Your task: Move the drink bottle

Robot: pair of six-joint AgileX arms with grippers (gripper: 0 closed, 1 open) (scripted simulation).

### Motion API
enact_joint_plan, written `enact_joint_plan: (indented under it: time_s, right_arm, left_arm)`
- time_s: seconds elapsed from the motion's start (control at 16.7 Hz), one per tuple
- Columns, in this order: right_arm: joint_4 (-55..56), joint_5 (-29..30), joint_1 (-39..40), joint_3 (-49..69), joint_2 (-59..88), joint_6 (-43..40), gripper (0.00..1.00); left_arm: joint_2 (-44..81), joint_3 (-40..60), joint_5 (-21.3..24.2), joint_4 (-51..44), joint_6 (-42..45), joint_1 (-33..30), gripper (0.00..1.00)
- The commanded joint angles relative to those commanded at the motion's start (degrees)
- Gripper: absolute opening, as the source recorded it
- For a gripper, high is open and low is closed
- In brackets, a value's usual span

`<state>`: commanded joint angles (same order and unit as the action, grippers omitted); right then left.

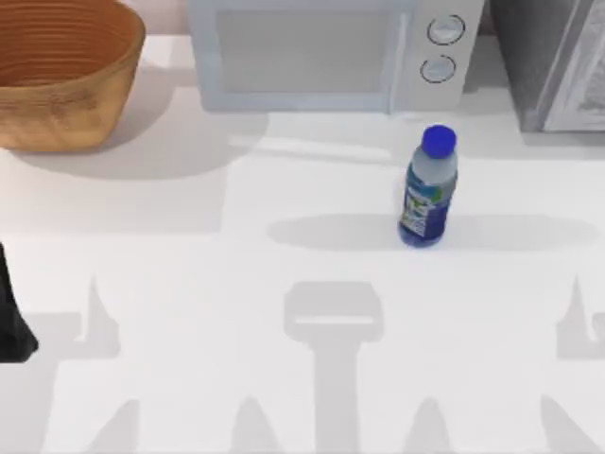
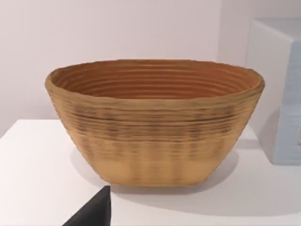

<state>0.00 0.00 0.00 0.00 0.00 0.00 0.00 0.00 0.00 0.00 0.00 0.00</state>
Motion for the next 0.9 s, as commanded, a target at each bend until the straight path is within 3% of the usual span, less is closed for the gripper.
enact_joint_plan:
  time_s: [0.24, 0.42, 0.66, 0.9]
  right_arm:
    - [0.0, 0.0, 0.0, 0.0, 0.0, 0.0, 1.0]
    - [0.0, 0.0, 0.0, 0.0, 0.0, 0.0, 1.0]
    - [0.0, 0.0, 0.0, 0.0, 0.0, 0.0, 1.0]
    - [0.0, 0.0, 0.0, 0.0, 0.0, 0.0, 1.0]
  left_arm:
    - [1.73, 0.89, 0.16, 1.69, -0.12, -0.85, 1.0]
    - [8.86, 3.98, 0.56, 8.21, -0.39, -3.8, 1.0]
    - [26.67, 10.15, 1.07, 21.96, -0.47, -9.94, 1.0]
    - [52.29, 17.22, 1.64, 38.48, -0.21, -17.52, 1.0]
